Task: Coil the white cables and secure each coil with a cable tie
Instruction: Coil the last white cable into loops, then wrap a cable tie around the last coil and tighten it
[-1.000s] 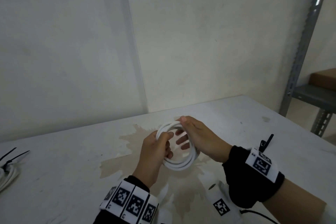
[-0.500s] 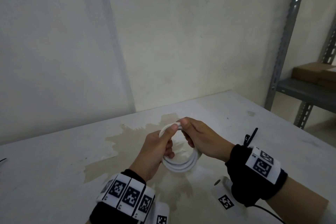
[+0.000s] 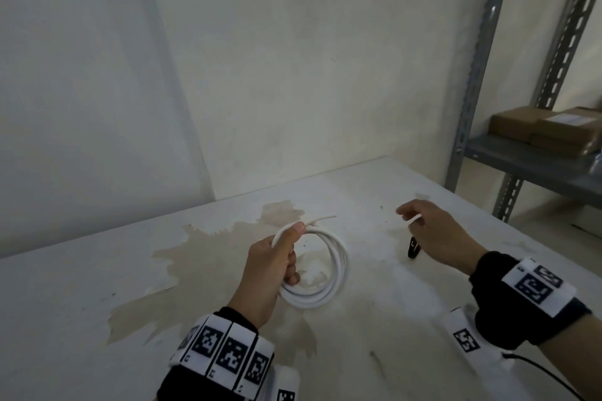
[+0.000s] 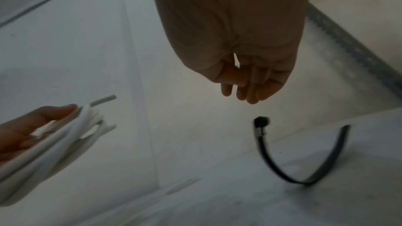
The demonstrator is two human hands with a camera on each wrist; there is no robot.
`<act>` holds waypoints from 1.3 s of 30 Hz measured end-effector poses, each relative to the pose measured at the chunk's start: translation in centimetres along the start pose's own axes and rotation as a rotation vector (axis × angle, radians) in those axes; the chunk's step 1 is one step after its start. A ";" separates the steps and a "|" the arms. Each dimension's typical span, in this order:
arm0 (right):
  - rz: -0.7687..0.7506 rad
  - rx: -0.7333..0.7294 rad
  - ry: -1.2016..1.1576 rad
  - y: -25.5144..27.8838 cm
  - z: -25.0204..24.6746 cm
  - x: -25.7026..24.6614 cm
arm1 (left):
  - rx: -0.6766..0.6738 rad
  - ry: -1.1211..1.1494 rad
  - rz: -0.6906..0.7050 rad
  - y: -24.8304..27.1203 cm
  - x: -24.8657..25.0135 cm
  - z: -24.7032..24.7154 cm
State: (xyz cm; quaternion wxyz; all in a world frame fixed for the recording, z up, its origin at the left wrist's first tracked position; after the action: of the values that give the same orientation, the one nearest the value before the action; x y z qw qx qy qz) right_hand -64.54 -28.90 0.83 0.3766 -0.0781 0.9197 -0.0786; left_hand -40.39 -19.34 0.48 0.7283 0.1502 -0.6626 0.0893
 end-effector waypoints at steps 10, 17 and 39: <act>-0.019 -0.502 0.592 -1.2 4.7 2.7 | 0.044 -0.001 -0.025 -0.6 -0.3 -0.6; -0.057 -0.505 0.678 -1.1 6.4 1.9 | 0.058 0.016 -0.032 -0.6 -0.4 -1.8; -0.381 -0.426 0.315 4.1 8.5 -7.9 | 0.132 0.069 -0.012 0.6 0.5 -6.9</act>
State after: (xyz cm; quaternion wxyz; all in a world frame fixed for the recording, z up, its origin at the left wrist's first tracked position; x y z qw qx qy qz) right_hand -53.34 -24.06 -0.55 0.1834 -0.3127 0.9313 0.0353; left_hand -34.02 -16.48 0.52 0.7397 0.1989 -0.6288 0.1337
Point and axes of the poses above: each hand's wrist, its own y-axis away from the middle knuckle, its own z-axis out of the palm, x = y × z, the point moved 9 cm from there along -y, towards the middle knuckle, and after that the axes turned 6 degrees about x, right-handed, at the moved point
